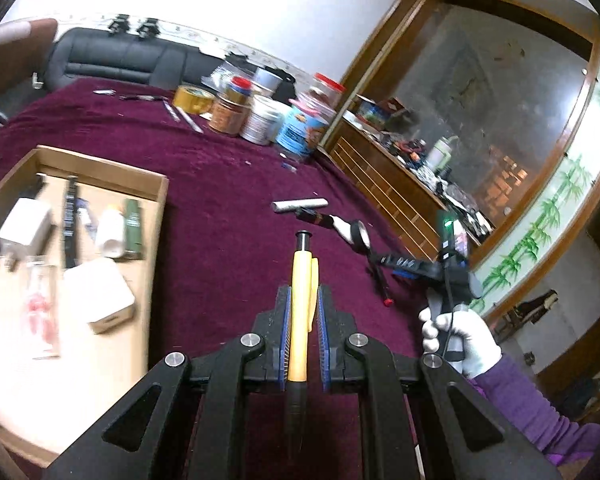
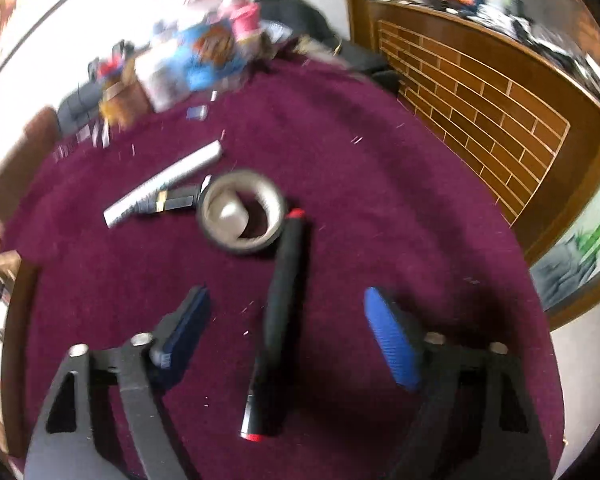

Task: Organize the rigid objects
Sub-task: 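Grasp the black marker with red end using the right tool, then carry the yellow pen and red-ended marker into the tray and release with both tools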

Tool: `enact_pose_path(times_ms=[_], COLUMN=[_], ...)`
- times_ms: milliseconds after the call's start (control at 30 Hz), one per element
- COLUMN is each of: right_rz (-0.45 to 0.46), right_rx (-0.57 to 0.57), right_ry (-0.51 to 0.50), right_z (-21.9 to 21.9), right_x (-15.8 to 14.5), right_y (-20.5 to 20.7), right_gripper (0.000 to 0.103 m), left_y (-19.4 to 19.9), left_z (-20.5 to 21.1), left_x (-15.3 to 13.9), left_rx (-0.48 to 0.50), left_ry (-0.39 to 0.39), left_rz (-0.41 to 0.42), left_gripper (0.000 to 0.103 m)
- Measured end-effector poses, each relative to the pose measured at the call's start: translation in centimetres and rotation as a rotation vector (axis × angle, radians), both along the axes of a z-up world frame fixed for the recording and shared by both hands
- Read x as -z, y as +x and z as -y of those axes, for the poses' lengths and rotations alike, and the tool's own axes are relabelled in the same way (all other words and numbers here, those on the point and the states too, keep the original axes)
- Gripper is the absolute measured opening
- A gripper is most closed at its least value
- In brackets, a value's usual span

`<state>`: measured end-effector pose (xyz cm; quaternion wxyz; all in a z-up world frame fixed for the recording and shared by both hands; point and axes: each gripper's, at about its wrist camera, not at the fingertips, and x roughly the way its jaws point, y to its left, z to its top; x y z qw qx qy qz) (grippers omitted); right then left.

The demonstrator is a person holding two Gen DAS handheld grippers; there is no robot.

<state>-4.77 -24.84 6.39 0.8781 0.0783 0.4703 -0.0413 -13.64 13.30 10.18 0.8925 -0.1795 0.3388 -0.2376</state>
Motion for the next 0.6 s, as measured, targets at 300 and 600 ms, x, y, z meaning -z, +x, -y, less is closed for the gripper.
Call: enact_pose_path(times_ms=[300, 600], right_rz=[0.026, 0.119], right_rx=[0.053, -0.120], right_ry=[0.102, 0.469], right_z=[1.8, -0.2], right_x=[0.6, -1.5], right_y=[-1.9, -6.9], right_gripper=[0.012, 0.012], left_y=[-3.1, -1.7], left_z=[-7.7, -13.6], left_x=[-0.9, 3.0], left_rx=[-0.212, -0.374], left_ry=[0.074, 0.110], left_rz=[0.060, -0.072], left_gripper=[0.009, 0.009])
